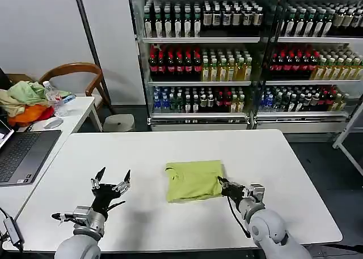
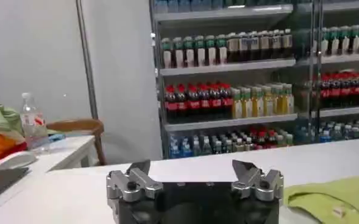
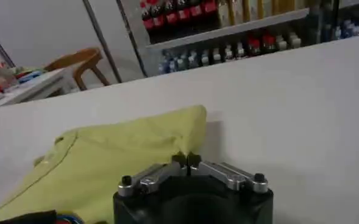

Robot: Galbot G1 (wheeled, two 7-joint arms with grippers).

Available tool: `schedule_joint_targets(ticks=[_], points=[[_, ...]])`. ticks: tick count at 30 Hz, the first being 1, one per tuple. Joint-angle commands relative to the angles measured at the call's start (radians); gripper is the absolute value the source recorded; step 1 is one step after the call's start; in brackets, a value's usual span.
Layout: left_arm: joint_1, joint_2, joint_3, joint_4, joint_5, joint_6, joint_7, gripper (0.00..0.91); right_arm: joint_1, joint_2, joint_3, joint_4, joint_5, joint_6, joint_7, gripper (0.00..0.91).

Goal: Fold and organize the clothes.

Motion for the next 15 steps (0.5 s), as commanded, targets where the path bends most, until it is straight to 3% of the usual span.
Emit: schedule_joint_targets(ticks=[1, 3, 4, 5, 8, 11, 13, 15], points=[[0.002, -0.002, 0.002, 0.0, 0.001, -0.003, -0.001, 0.907, -0.014, -0.001, 0.01, -0.014, -0.073, 0.028, -0.019, 0.0], [0.001, -0.005, 0.005, 0.0, 0.001, -0.004, -0.001, 0.907, -0.021, -0.002, 0.01, -0.011, -0.097, 0.029, -0.015, 0.04], [0.0, -0.006, 0.008, -0.001, 0.001, -0.005, -0.001, 0.907, -0.027, -0.002, 0.013, -0.009, -0.132, 0.03, -0.028, 0.514], [-0.001, -0.007, 0.01, -0.001, 0.002, -0.005, 0.0, 0.907, -0.027, -0.002, 0.013, -0.008, -0.134, 0.03, -0.03, 0.907], [-0.006, -0.01, 0.016, -0.001, 0.006, -0.015, 0.003, 0.907, -0.044, -0.014, 0.032, 0.017, -0.148, 0.048, -0.064, 0.907], [-0.009, -0.008, 0.018, -0.004, 0.008, -0.029, 0.012, 0.907, -0.065, -0.04, 0.066, 0.058, -0.212, 0.065, -0.055, 0.907], [-0.015, -0.004, 0.017, -0.004, 0.015, -0.046, 0.02, 0.907, -0.085, -0.071, 0.098, 0.081, -0.252, 0.148, -0.041, 0.907], [-0.024, 0.0, 0.017, 0.0, 0.017, -0.059, 0.025, 0.907, -0.092, -0.09, 0.132, 0.092, -0.301, 0.149, -0.054, 0.907]])
